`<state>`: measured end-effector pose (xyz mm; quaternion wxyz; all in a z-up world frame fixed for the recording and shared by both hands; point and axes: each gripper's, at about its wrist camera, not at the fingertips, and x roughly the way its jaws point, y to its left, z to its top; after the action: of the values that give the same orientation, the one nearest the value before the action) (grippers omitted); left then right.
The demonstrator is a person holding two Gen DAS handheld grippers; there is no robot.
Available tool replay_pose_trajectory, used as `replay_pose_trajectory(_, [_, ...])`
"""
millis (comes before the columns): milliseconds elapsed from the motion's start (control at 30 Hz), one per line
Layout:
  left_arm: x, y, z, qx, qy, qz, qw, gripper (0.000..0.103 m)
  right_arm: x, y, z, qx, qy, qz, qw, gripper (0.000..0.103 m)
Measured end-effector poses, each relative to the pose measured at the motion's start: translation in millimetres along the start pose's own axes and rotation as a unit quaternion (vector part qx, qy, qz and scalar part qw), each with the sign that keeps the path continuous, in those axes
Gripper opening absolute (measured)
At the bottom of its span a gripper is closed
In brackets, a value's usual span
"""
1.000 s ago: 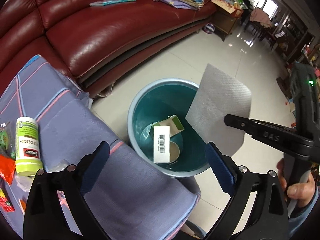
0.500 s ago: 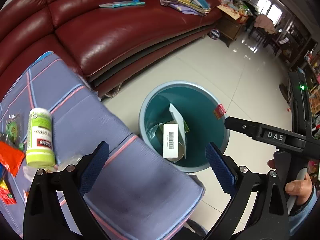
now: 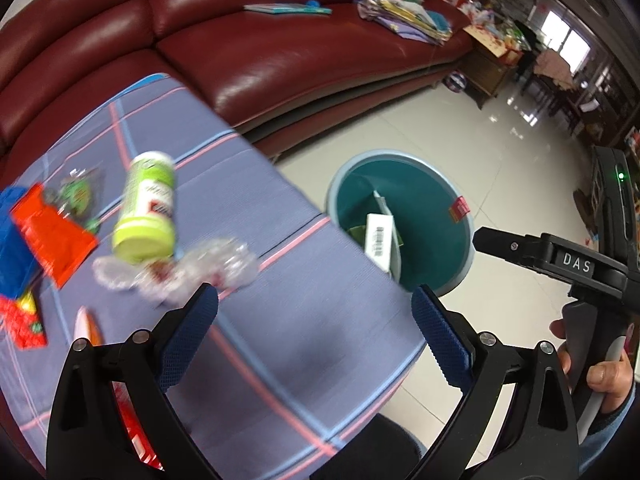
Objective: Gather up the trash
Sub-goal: 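Move both open tools back over the table toward the red can, then grasp the red Coca-Cola can with the left tool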
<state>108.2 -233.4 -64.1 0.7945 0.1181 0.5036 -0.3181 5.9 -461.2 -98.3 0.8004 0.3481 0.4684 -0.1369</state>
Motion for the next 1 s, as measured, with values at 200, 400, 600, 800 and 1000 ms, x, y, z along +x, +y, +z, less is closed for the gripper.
replay_pose_trajectory(200, [-29.7, 30.1, -32.3, -0.034, -0.012, 0.026, 0.9990, 0.098, 7.1, 42.5, -28.3, -0.045, 0.024, 0.018, 0.999, 0.090])
replay_pose_trajectory(400, [-51.8, 67.6, -67.7, -0.077, -0.015, 0.069, 0.9945, 0.098, 17.9, 87.5, -52.1, -0.090, 0.046, 0.034, 0.994, 0.090])
replay_pose_trajectory(600, [-58.2, 103.5, -98.5, -0.135, -0.010, 0.078, 0.9878, 0.098, 25.0, 122.1, -75.8, -0.123, 0.061, 0.043, 0.990, 0.090])
replay_pose_trajectory(800, [-54.2, 126.9, -114.9, -0.187, 0.002, 0.066, 0.9802, 0.098, 28.2, 141.1, -90.4, -0.134, 0.074, 0.057, 0.987, 0.090])
replay_pose_trajectory(1000, [-46.6, 138.8, -114.8, -0.224, -0.002, 0.053, 0.9732, 0.098, 32.8, 144.5, -91.3, -0.135, 0.079, 0.054, 0.986, 0.090])
